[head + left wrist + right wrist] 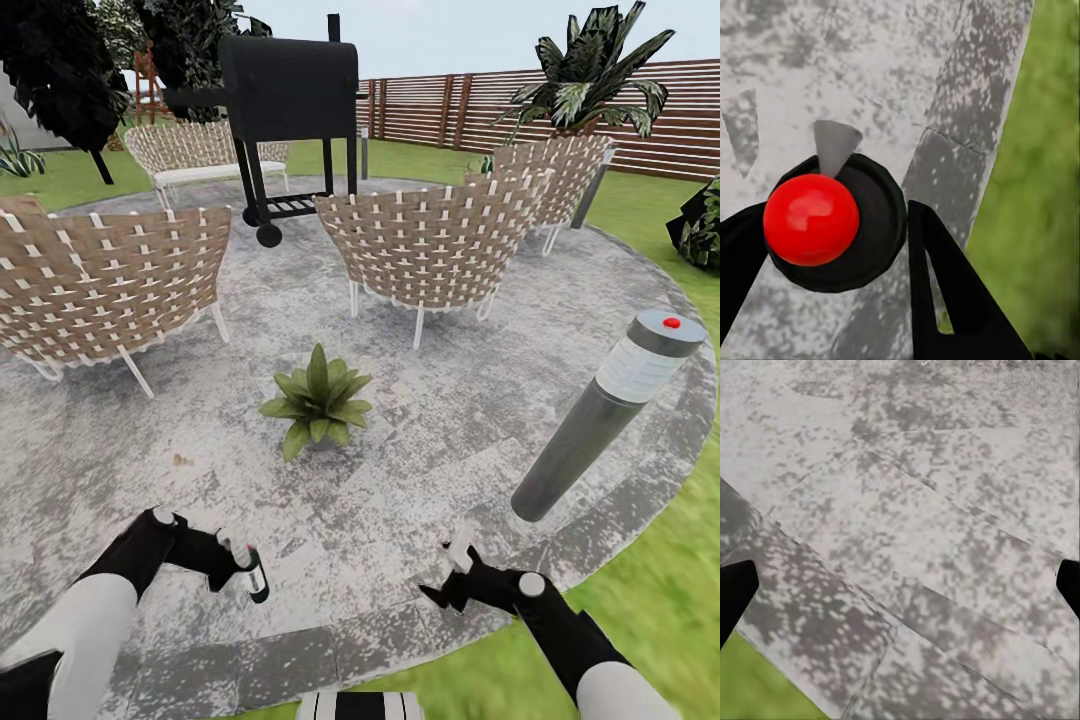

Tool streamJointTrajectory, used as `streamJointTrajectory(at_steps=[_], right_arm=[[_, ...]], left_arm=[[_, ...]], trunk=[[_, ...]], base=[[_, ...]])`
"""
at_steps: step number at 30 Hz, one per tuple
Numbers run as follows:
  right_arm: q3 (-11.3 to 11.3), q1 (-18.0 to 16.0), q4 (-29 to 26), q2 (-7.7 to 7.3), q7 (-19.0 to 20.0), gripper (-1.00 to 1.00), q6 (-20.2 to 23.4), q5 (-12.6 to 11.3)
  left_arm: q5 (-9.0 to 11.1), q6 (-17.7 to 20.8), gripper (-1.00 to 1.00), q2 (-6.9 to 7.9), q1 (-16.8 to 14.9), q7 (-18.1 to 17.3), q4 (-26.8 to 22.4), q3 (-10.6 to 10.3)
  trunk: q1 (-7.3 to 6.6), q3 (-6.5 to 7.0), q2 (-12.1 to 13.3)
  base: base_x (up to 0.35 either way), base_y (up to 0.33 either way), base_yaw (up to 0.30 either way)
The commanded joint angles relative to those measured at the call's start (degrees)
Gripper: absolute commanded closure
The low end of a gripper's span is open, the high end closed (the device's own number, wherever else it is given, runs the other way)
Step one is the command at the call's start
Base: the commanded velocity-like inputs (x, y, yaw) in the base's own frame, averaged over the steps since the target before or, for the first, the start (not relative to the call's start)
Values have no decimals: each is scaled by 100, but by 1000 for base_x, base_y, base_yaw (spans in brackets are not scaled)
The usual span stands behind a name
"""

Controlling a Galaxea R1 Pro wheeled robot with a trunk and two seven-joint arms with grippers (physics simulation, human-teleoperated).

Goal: Pick up the pesticide atomizer in the garden and spray insectifuge to fully cover both potted plants in the garden.

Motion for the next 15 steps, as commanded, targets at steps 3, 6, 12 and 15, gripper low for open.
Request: streamJointTrajectory(at_steps=[3, 6, 12, 15], right_arm=[[9, -26, -233, 5, 559, -100, 60, 80], [9, -30, -496, 7, 969, -100, 82, 81], [9, -34, -662, 354, 1067, 100, 81, 73], [9, -39, -802, 549, 1069, 100, 91, 67]], left_arm=[[-106, 203, 100, -66, -55, -251, -49, -471], [-89, 341, 100, -58, -11, -299, -299, -622], [-59, 330, 100, -73, 20, -321, -394, -652], [-53, 314, 100, -73, 26, -304, -395, -648]], trunk=[[-1, -5, -2], [-1, -5, -2], [-1, -5, -2], [-1, -5, -2]], base=[[0, 0, 0], [0, 0, 0], [0, 0, 0], [0, 0, 0]])
